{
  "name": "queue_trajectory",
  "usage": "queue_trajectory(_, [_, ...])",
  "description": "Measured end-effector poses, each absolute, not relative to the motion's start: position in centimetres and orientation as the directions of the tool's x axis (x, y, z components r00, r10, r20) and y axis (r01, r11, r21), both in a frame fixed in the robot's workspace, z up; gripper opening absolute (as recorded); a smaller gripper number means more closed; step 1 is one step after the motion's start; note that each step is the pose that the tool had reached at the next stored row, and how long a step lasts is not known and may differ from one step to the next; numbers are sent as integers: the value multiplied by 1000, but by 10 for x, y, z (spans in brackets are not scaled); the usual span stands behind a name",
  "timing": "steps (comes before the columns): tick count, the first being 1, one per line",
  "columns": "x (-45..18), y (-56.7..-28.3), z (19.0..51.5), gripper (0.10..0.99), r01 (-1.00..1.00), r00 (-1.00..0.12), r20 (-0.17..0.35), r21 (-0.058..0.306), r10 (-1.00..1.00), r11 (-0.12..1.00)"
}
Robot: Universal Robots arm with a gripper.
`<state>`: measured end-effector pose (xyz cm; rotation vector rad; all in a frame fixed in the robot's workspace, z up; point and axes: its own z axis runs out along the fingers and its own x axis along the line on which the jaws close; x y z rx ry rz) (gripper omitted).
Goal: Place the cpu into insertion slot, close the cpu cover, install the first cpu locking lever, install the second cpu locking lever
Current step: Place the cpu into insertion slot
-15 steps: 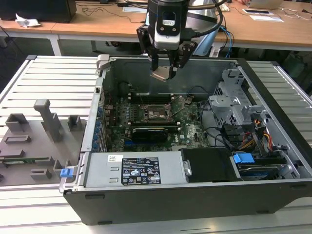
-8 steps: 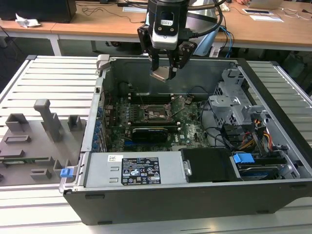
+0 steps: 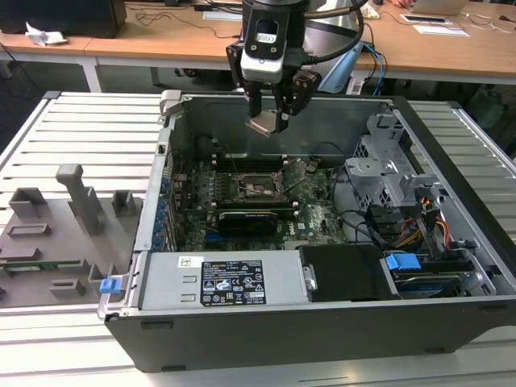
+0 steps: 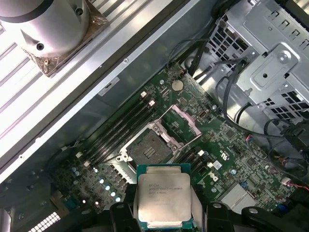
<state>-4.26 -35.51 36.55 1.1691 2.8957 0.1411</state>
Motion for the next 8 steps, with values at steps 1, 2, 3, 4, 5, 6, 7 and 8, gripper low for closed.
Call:
queue_trajectory(1, [-44,-355,366,529,693,-720,19,89,694,716])
queue_trajectory(2, [-44,-355,366,529,694,-719,19,89,695,715])
queue_trajectory(3, [-45,-355,365,529,695,-718,19,89,696,714])
queue_trajectory(4, [-45,-355,365,529,698,-715,19,89,699,711])
queue_trajectory(5, [-45,-355,365,529,702,-711,19,89,703,707])
queue_trajectory(6, [-45,-355,365,529,704,-708,19,89,706,705])
queue_trajectory(7, [-45,-355,365,529,707,-705,19,89,709,701])
queue_trajectory(8, [-45,-355,365,529,712,-701,19,89,713,697])
